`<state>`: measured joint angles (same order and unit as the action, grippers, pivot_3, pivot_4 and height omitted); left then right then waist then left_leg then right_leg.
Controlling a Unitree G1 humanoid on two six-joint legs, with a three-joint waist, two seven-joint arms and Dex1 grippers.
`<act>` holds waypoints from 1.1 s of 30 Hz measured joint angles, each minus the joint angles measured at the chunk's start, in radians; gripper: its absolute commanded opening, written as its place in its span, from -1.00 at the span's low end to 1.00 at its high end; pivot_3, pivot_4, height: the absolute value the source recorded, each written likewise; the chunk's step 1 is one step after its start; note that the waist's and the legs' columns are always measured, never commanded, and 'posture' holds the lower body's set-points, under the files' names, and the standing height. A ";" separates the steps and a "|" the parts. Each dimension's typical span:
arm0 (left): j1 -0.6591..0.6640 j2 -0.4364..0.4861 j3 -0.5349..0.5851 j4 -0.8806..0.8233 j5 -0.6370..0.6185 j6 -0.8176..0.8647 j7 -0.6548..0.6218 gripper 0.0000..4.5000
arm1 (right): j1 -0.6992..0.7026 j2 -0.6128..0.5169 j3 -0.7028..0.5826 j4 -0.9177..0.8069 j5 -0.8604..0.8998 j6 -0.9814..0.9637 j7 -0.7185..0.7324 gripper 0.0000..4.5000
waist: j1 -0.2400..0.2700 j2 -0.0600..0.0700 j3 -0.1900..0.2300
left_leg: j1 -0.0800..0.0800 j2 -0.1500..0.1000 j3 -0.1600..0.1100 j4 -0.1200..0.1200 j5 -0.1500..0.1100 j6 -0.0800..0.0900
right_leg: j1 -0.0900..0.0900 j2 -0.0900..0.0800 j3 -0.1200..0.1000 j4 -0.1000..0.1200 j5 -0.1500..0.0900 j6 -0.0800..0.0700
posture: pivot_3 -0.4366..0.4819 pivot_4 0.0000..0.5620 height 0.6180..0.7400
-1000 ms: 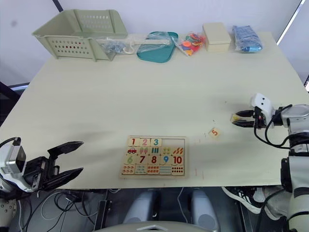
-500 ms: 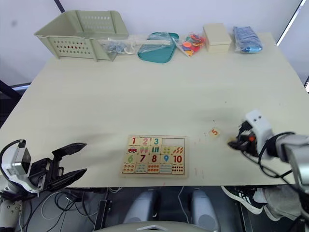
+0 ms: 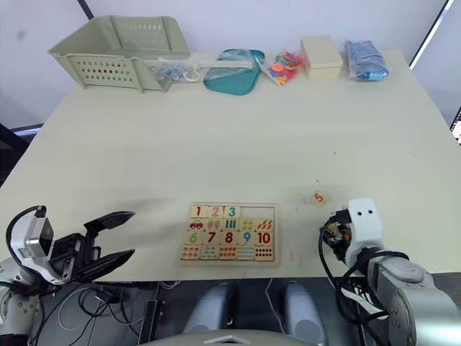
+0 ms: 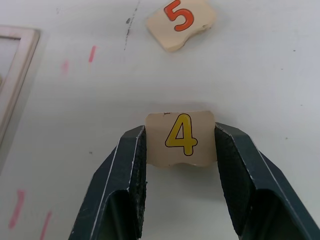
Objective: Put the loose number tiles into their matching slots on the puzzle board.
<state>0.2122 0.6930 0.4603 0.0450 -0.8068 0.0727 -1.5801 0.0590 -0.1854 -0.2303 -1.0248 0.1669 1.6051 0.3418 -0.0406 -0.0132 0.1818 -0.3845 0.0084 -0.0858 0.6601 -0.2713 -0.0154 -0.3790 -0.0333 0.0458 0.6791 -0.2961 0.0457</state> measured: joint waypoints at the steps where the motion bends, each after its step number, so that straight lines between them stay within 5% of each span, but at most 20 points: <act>1: -0.003 0.000 0.000 0.002 0.000 0.000 0.000 1.00 | 0.000 0.004 0.002 0.001 0.000 0.000 -0.009 -0.36 | 0.000 -0.001 -0.001 | 0.000 0.000 0.000 0.000 0.000 0.000 | 0.000 0.000 0.000 0.000 0.000 0.000 | -0.05 -0.47 1.00; 3: -0.003 0.000 0.000 0.002 0.001 0.000 0.000 1.00 | 0.000 0.009 0.006 0.001 0.001 0.000 -0.022 -0.36 | 0.000 -0.002 -0.001 | 0.001 0.000 0.000 0.000 0.000 0.000 | 0.000 0.000 0.000 0.000 0.000 0.000 | -0.05 -0.47 1.00; 4: -0.005 0.000 -0.001 0.002 0.002 0.000 0.000 1.00 | 0.001 0.009 0.011 0.002 0.003 -0.002 -0.028 0.12 | 0.000 -0.003 -0.002 | 0.001 0.000 0.000 0.000 0.000 0.000 | 0.000 0.000 0.000 0.000 0.000 0.000 | -0.05 -0.47 1.00; 8: -0.012 0.000 -0.009 0.004 0.010 0.000 0.000 1.00 | 0.001 -0.018 0.017 0.002 0.044 -0.002 0.000 0.89 | 0.000 -0.007 -0.004 | 0.001 0.000 0.000 0.000 0.000 0.000 | 0.001 0.000 0.000 -0.001 0.000 0.000 | -0.05 -0.47 1.00; 9: -0.011 0.000 -0.010 0.005 0.010 0.000 0.000 1.00 | 0.002 -0.034 0.013 0.002 0.053 -0.002 0.011 0.95 | 0.000 -0.007 -0.004 | 0.001 0.000 0.001 0.000 0.000 0.000 | 0.001 -0.001 0.001 -0.001 0.000 0.000 | -0.05 -0.47 1.00; 16: -0.006 0.007 -0.040 0.019 0.010 0.000 0.000 1.00 | 0.055 -0.404 -0.214 0.020 0.243 -0.026 0.344 0.95 | 0.004 -0.004 -0.003 | 0.001 -0.001 0.001 -0.002 0.000 0.000 | 0.001 -0.001 0.000 -0.002 0.000 0.000 | -0.05 -0.47 1.00; 20: -0.012 0.007 -0.049 0.020 0.008 -0.003 0.000 1.00 | 0.107 -0.597 -0.307 0.128 0.344 -0.282 0.589 0.95 | 0.000 -0.005 -0.003 | 0.002 -0.001 0.004 -0.006 0.000 0.000 | 0.002 0.001 0.000 -0.002 0.000 0.000 | -0.05 -0.47 1.00; 27: -0.008 0.003 -0.047 0.016 0.011 -0.010 0.000 1.00 | 0.044 -0.688 -0.191 0.564 0.321 -0.942 0.972 0.95 | 0.001 -0.005 -0.003 | 0.003 0.000 0.010 -0.005 0.000 0.000 | 0.003 -0.001 0.002 -0.003 0.000 0.000 | -0.05 -0.47 1.00; 33: -0.023 0.002 -0.067 0.019 0.018 -0.049 0.000 1.00 | -0.154 -0.753 0.010 0.930 0.218 -1.271 1.185 0.95 | 0.000 -0.003 -0.002 | 0.004 0.002 0.009 -0.005 0.000 0.000 | 0.002 0.001 0.002 -0.002 0.000 0.000 | -0.05 -0.47 1.00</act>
<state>0.1889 0.6945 0.3929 0.0635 -0.7893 0.0239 -1.5805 -0.0950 -0.9379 -0.2199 -0.0946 0.3847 0.3346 1.5272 -0.0404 -0.0164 0.1802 -0.3810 0.0101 -0.0765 0.6550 -0.2713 -0.0151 -0.3767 -0.0326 0.0476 0.6774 -0.2962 0.0455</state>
